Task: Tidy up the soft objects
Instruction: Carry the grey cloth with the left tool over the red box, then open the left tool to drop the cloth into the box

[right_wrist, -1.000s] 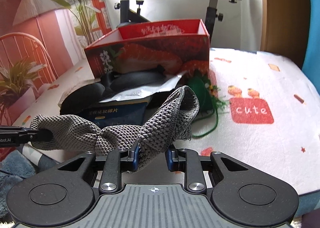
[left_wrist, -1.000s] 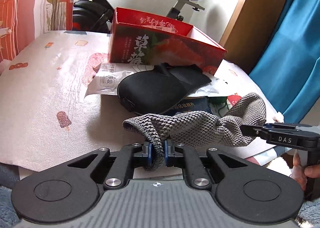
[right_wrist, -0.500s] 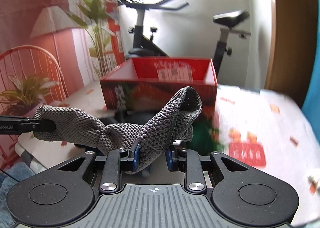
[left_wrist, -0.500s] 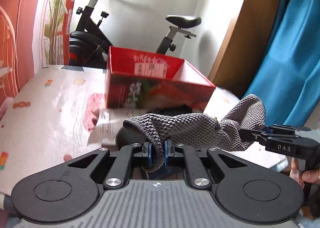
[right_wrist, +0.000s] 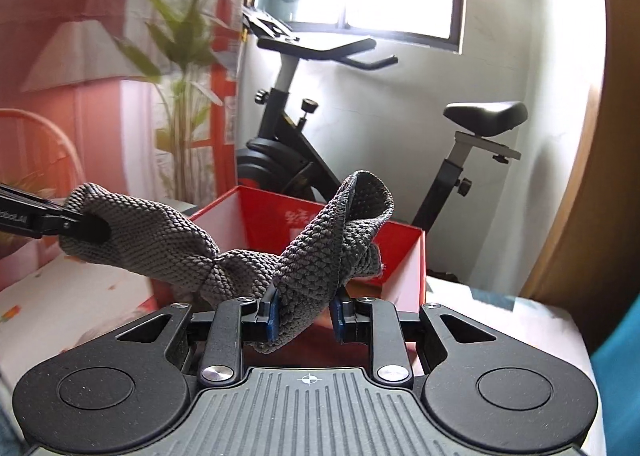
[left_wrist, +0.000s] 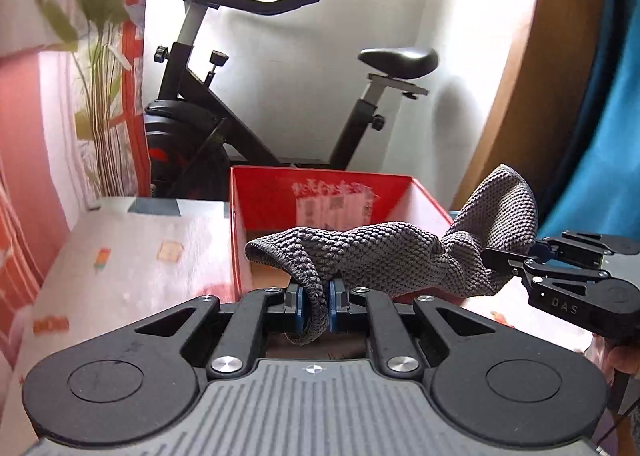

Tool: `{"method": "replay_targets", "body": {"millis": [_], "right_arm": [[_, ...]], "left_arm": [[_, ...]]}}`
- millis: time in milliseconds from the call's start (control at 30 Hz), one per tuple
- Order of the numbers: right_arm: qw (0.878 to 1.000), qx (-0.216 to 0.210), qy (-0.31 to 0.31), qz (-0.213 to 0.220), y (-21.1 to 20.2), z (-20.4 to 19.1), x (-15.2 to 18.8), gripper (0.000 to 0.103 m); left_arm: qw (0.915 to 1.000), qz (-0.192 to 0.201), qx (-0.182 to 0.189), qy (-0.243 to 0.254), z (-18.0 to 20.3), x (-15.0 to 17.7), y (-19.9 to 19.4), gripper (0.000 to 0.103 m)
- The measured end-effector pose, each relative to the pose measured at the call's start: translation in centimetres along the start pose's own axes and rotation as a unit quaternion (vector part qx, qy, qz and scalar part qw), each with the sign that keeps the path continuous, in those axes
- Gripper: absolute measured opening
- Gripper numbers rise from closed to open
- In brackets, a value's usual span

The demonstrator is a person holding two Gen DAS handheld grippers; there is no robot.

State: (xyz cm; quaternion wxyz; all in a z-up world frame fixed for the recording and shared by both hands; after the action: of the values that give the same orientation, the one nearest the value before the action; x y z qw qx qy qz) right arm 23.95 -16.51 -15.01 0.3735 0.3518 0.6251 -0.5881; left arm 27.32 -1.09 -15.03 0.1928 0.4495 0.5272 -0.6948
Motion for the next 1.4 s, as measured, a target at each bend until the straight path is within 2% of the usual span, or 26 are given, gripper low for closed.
{"method": "replay_targets", "body": {"millis": [133, 367, 500, 667, 767, 833, 900, 967, 1033, 1100, 1167, 1233, 1300, 1367, 1400], "right_arm": [[1.000, 0.015, 0.010, -0.023, 4.7, 1.3, -1.6, 0.023], [0.992, 0.051, 0.039, -0.105, 12.0, 2.4, -0.6, 0.023], [0.987, 0.057, 0.053, -0.143, 14.7, 2.5, 0.1, 0.023], [0.976, 0.046, 0.084, -0.194, 17.3, 2.5, 0.1, 0.021], [0.972, 0.045, 0.085, -0.214, 18.4, 2.2, 0.3, 0.021], [0.969, 0.053, 0.081, -0.226, 18.9, 2.1, 0.7, 0.021], [0.969, 0.050, 0.087, -0.226, 19.0, 2.1, 0.9, 0.021], [0.970, 0.051, 0.089, -0.221, 18.9, 2.3, 0.8, 0.021], [0.972, 0.056, 0.084, -0.210, 18.5, 2.5, 0.7, 0.023], [0.975, 0.059, 0.083, -0.196, 17.8, 2.8, 0.5, 0.028], [0.977, 0.059, 0.086, -0.186, 17.2, 3.1, 0.4, 0.030], [0.977, 0.060, 0.091, -0.181, 16.7, 3.4, 0.3, 0.036], [0.979, 0.060, 0.090, -0.172, 15.9, 3.6, 0.3, 0.053], [0.982, 0.059, 0.085, -0.159, 15.0, 3.6, 0.2, 0.061], [0.983, 0.056, 0.084, -0.153, 14.5, 3.6, 0.2, 0.067]], "left_arm": [[0.9997, -0.023, -0.012, 0.002, -0.7, -2.1, 3.4, 0.013], [0.9963, -0.079, -0.034, 0.008, -1.1, -3.0, 9.7, 0.013], [0.9926, -0.114, -0.034, 0.025, -0.8, -2.9, 12.5, 0.013], [0.9875, -0.150, -0.030, 0.039, -0.2, -2.4, 15.1, 0.014], [0.9843, -0.161, -0.045, 0.059, 0.2, -2.0, 15.9, 0.014], [0.9837, -0.163, -0.048, 0.059, 0.0, -1.9, 16.2, 0.019], [0.9847, -0.157, -0.049, 0.058, -0.3, -2.1, 16.1, 0.022], [0.9862, -0.145, -0.051, 0.062, -0.6, -2.4, 16.0, 0.031], [0.9888, -0.123, -0.055, 0.065, -0.8, -3.0, 15.3, 0.050], [0.9925, -0.091, -0.056, 0.059, -0.9, -3.7, 14.4, 0.061], [0.9951, -0.057, -0.060, 0.054, -1.0, -4.5, 13.3, 0.066], [0.9955, -0.035, -0.070, 0.053, -0.9, -5.0, 12.2, 0.070], [0.9955, -0.019, -0.074, 0.055, -0.6, -5.4, 11.4, 0.074], [0.9953, -0.006, -0.077, 0.058, -0.3, -5.6, 10.5, 0.080], [0.9952, -0.001, -0.077, 0.060, -0.1, -5.5, 9.9, 0.089]]}}
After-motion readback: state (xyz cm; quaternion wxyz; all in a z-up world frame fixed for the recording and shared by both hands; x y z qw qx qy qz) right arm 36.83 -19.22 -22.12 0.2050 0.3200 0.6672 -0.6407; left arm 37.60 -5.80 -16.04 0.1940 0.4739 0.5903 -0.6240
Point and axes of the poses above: each gripper's, at about its wrist camera, not at the fingertips, and y roughly the way its jaws point, z to its right, x to its underside, the point moved 4 cm from there along y, roughly the way its jaws point, and after that the axes turned 6 degrees about y, right-handed, at the moved point
